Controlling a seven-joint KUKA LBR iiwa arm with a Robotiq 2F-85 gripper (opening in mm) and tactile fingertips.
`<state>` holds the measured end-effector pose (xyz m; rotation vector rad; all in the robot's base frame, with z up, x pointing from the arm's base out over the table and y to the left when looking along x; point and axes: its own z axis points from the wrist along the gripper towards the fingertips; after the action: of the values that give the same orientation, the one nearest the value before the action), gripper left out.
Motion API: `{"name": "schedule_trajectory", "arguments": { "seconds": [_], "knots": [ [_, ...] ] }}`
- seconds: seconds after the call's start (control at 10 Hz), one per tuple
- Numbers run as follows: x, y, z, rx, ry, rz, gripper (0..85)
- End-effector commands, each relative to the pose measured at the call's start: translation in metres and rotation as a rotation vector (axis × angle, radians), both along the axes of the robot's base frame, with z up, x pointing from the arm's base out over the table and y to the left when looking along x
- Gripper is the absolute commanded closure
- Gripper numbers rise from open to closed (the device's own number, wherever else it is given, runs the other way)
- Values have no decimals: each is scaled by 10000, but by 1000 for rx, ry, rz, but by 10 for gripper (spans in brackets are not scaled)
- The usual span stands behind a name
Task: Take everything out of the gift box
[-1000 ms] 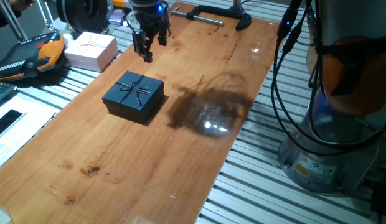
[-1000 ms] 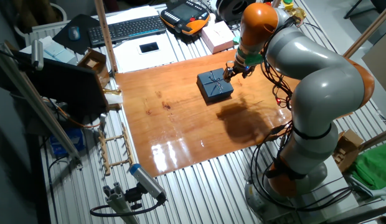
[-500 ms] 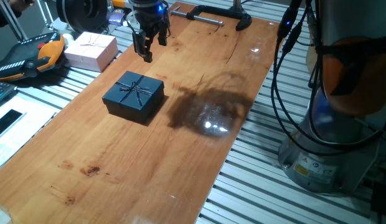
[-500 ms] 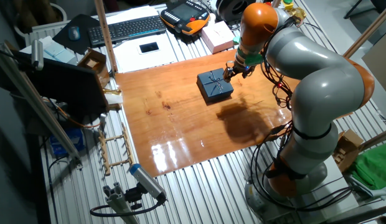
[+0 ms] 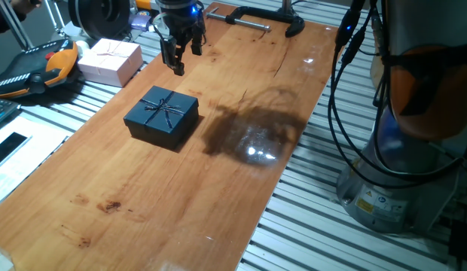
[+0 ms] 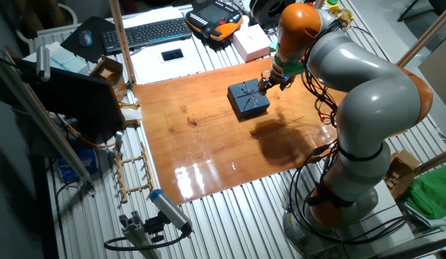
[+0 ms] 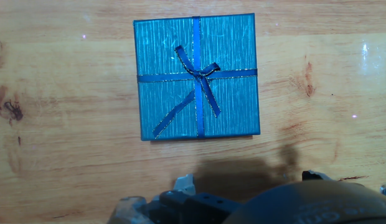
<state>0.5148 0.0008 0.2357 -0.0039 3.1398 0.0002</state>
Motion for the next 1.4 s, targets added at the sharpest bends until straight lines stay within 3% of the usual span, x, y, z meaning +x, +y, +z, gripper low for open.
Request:
{"name": "schedule_trajectory", "arguments": {
  "seconds": [0.0,0.1,0.7,1.3],
  "knots": [
    [1,-1,0,0,0,0,10],
    [1,0,7,9,-1,93,840],
    [18,4,-5,9,-5,99,840],
    [166,5,-152,16,-9,102,840]
  ]
}}
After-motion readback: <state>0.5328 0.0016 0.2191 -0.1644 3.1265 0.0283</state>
